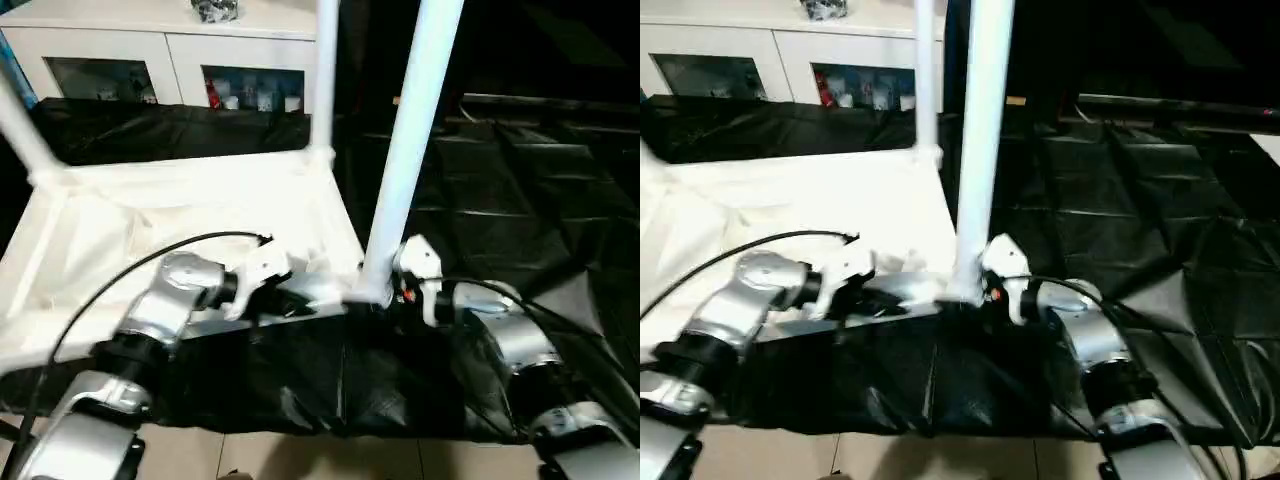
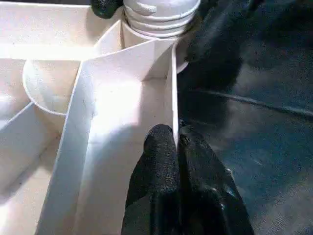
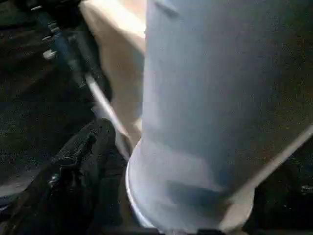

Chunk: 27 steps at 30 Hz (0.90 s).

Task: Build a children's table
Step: Rotate leg to tighten

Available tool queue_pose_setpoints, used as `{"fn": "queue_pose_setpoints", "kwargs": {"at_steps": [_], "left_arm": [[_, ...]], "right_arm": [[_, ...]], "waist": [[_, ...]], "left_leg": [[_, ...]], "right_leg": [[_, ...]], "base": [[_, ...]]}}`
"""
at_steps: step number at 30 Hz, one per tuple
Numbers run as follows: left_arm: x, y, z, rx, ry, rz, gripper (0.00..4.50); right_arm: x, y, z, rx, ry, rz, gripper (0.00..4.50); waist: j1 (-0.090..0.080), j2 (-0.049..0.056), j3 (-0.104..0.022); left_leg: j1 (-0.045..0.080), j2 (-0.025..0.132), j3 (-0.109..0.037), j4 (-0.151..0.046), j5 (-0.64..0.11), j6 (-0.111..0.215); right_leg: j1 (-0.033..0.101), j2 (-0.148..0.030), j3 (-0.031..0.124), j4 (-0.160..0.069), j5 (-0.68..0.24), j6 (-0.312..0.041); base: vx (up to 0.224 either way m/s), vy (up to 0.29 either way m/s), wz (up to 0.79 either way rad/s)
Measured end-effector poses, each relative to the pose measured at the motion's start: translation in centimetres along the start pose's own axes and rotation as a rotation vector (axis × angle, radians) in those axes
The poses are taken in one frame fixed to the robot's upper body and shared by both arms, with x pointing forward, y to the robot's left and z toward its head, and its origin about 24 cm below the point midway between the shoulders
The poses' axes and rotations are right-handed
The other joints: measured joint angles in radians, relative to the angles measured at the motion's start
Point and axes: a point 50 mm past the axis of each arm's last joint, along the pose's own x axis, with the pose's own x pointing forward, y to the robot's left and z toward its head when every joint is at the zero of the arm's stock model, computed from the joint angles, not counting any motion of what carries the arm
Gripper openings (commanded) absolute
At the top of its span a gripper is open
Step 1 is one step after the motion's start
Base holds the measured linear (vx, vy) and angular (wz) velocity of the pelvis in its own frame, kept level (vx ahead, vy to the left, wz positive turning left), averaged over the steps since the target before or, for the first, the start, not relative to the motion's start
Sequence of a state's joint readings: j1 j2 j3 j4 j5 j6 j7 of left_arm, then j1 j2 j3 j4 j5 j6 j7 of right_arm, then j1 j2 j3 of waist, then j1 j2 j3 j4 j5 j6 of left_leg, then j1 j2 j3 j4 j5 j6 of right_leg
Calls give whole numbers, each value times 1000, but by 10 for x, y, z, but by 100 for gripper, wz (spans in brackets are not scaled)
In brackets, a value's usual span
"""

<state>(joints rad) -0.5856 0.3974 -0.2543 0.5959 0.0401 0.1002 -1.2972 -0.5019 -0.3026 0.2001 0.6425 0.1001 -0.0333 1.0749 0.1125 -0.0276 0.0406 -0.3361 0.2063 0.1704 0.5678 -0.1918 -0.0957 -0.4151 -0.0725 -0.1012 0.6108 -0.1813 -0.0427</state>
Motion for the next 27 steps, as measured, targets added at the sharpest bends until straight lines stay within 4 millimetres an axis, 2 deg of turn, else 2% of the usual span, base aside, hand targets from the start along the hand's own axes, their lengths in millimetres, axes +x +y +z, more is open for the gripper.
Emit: {"fn": "queue_pose_setpoints", "kwargs": {"at_steps": [6, 12, 18, 21, 23, 27], "left_arm": [[-9, -5, -4, 8, 10, -41, 0], [-12, -6, -4, 6, 10, -66, 0], [-7, -5, -4, -16, 6, -55, 0], [-4, -3, -4, -46, 8, -3, 0], [2, 0, -3, -66, 17, 59, 0], [23, 7, 4, -120, 14, 179, 0]], "right_arm": [[-1, 4, 1, 16, -4, 82, 322], [-1, 5, 3, 37, -6, 119, 280], [2, 8, 1, 66, -13, 105, 272], [9, 7, -3, 105, -36, -4, 272], [18, 4, -7, 155, -60, -149, 272], [33, -7, -8, 263, -78, -422, 271]], "waist": [[0, -7, 4], [0, -8, 4], [1, -9, 3], [-3, -11, 2], [-12, -15, 0], [-26, -14, 0]], "left_leg": [[1, 0, -1, 1, -3, -5], [0, 0, 0, 0, -3, -5], [2, 0, 0, 0, -3, -5], [6, 0, -1, 1, -3, -7], [11, 0, -2, 1, -1, -9], [22, -1, -3, 2, -1, -9]], "right_leg": [[1, 0, 0, 0, -1, 4], [0, 0, 0, 0, 0, 0], [2, 0, 0, 0, 0, 1], [6, 0, 1, 0, -2, 5], [10, 0, 1, 0, -2, 6], [20, -2, -1, -8, -3, 7]], "base": [[0, 0, 0], [0, 0, 0], [0, 0, 0], [0, 0, 0], [0, 0, 0], [0, 0, 0]]}}
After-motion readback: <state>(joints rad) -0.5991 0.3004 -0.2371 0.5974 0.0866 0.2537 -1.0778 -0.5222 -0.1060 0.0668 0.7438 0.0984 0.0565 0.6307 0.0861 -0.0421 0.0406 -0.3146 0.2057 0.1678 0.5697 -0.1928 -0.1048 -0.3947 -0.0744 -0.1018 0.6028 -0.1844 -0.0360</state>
